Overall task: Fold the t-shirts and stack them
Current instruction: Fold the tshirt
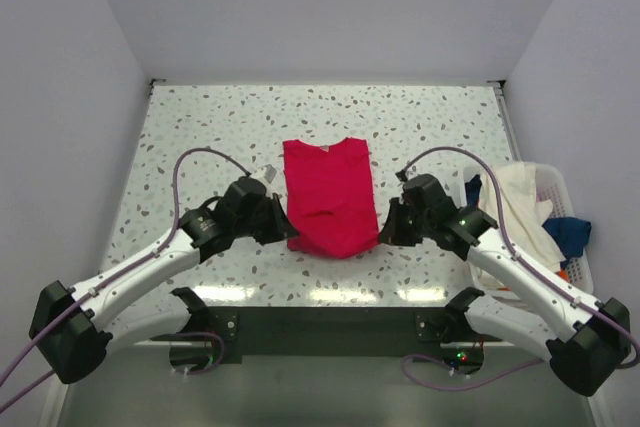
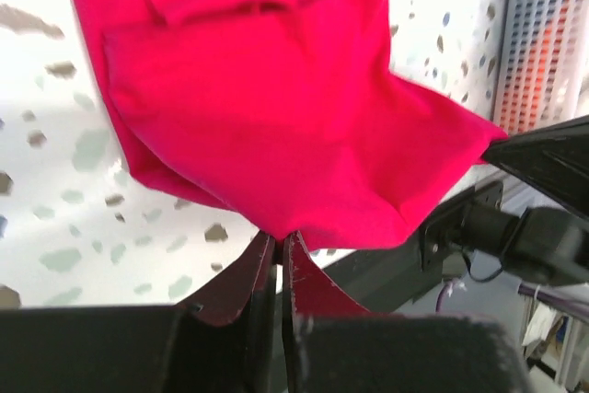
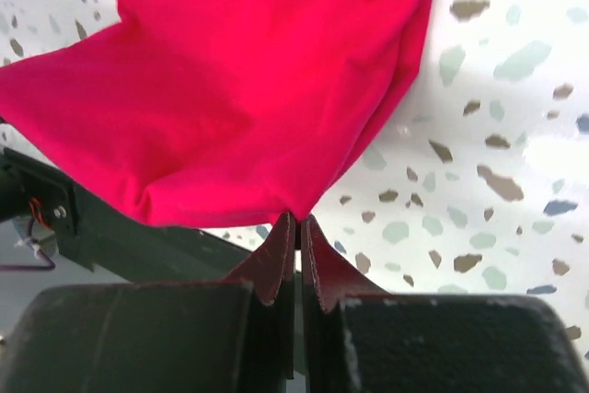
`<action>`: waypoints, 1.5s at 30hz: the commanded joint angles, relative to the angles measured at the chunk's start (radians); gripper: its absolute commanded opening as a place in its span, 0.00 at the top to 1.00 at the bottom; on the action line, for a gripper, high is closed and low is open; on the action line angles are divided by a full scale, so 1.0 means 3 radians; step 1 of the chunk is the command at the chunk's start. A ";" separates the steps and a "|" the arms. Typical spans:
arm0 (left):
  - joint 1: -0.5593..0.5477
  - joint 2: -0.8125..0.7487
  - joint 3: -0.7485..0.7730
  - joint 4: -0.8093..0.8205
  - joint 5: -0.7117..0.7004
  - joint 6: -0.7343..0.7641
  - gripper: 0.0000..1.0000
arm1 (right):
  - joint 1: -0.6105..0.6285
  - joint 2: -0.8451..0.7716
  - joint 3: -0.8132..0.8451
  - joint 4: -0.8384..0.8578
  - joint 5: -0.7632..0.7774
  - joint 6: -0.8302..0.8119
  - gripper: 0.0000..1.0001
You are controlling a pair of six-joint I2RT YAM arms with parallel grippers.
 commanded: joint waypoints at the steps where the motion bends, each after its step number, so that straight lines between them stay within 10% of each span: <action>1: 0.0271 0.0102 0.0287 0.0155 0.0122 0.0346 1.00 | 0.0002 0.0224 0.0411 0.0064 0.0321 -0.0187 1.00; 34: 0.1979 0.3604 0.2731 0.1438 0.1273 0.0679 1.00 | -0.1113 0.4422 0.4174 0.0826 -0.0650 -0.0576 0.93; 40: 0.2112 0.3922 0.2977 0.1919 0.1605 0.0571 0.57 | -0.1277 0.4673 0.4415 0.0918 -0.0748 -0.0397 0.71; 45: 0.2194 0.3744 0.2922 0.1873 0.1529 0.0668 0.45 | -0.1364 0.4408 0.4083 0.1127 -0.0732 -0.0340 0.49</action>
